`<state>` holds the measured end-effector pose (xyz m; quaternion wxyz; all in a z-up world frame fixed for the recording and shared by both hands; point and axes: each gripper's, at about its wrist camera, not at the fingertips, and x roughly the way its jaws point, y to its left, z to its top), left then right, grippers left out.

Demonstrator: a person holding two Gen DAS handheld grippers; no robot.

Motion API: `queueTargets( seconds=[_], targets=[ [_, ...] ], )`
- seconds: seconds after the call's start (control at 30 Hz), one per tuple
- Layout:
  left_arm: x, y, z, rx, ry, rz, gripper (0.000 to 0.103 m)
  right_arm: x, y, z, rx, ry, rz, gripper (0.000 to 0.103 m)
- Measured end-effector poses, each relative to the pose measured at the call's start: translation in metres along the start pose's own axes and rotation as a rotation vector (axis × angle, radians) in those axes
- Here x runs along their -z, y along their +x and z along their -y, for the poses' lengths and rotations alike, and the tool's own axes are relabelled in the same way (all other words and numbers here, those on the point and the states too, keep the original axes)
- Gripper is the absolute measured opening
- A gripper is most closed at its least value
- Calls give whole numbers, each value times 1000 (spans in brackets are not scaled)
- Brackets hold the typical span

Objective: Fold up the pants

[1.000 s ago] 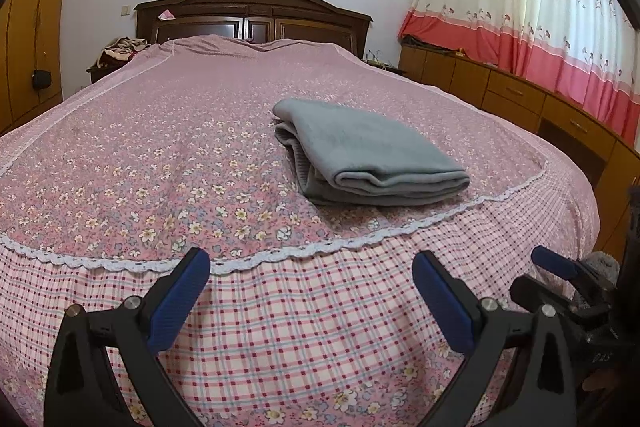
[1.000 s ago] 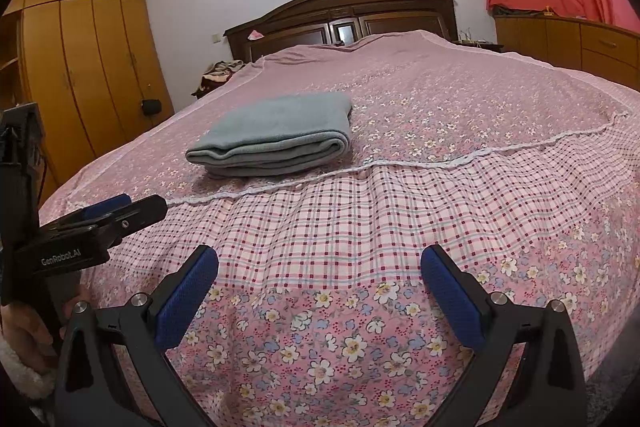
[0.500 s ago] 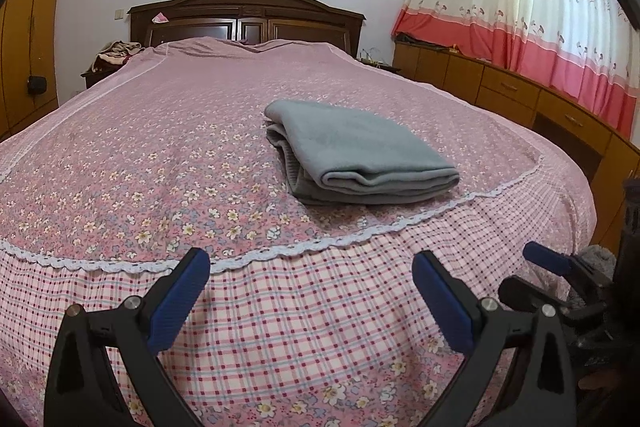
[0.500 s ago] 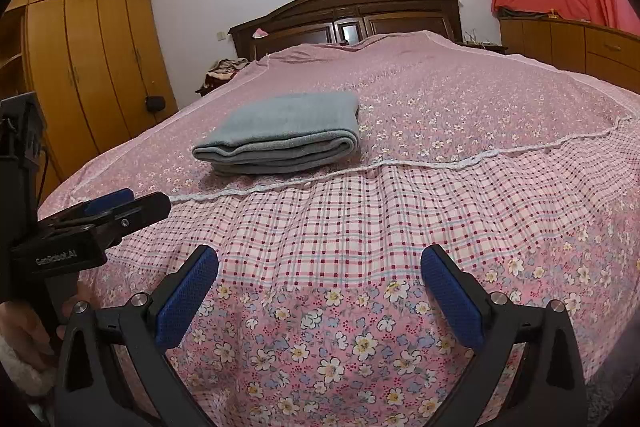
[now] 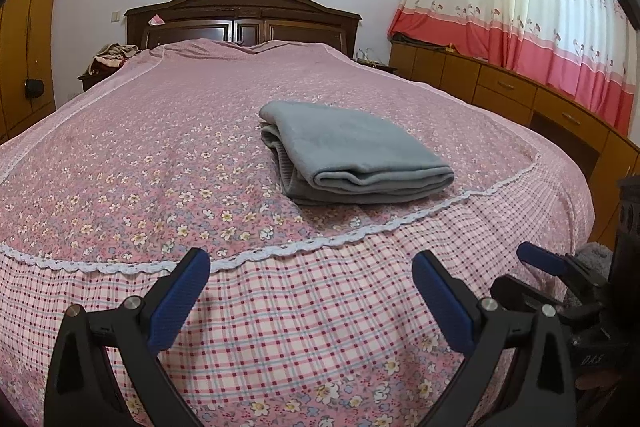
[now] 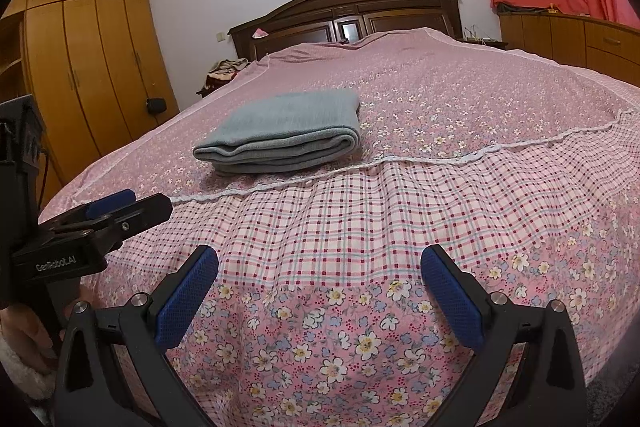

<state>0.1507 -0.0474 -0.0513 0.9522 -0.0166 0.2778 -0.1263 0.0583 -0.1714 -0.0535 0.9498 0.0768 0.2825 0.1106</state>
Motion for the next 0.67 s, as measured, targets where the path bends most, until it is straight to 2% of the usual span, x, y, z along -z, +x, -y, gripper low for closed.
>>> queueTargets(
  seconds=[0.67],
  targets=[
    [-1,-4,0,-2,-12,2,103,1,4,-1,-17,-6,-3,103]
  ],
)
